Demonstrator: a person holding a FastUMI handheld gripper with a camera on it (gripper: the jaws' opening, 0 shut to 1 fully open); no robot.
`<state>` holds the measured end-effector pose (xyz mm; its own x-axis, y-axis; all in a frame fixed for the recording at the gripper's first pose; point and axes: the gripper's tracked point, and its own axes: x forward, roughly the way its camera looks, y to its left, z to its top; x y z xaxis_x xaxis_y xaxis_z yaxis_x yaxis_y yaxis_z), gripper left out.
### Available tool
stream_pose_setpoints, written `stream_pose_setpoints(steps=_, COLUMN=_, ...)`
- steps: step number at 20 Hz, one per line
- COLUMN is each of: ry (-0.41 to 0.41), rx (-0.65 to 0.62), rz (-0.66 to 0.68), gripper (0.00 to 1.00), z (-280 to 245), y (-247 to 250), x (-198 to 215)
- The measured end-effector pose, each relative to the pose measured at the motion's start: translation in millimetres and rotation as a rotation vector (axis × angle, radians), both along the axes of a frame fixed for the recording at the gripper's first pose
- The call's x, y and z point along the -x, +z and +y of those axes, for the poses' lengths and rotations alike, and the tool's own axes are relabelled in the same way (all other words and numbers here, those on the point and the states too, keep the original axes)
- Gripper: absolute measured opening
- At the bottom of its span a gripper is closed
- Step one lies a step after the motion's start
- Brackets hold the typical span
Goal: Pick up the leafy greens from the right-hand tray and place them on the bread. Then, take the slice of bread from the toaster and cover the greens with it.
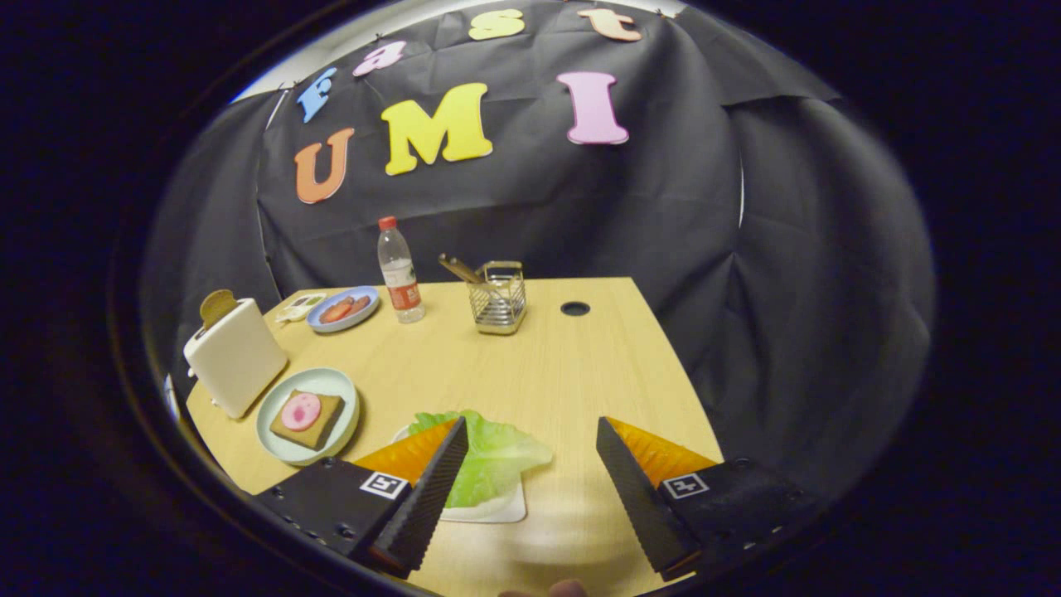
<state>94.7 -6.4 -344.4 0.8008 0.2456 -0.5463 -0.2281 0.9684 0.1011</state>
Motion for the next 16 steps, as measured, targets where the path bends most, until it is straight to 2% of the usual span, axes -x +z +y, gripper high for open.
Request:
stream_pose_setpoints(steps=8, ry=0.033, rx=-0.023, rz=0.114, gripper=0.93, z=13, y=-61, x=-24)
stream_pose_setpoints(steps=10, ry=0.040, rx=-0.023, rz=0.140, gripper=0.85, z=17, y=-69, x=-24)
stream_pose_setpoints(steps=12, ry=0.039, rx=-0.030, rz=0.154, gripper=0.80, z=19, y=-73, x=-23)
stream_pose_setpoints(steps=14, ry=0.040, rx=-0.024, rz=0.161, gripper=0.80, z=19, y=-76, x=-25)
stream_pose_setpoints(steps=16, ry=0.045, rx=-0.025, rz=0.172, gripper=0.68, z=22, y=-78, x=-23)
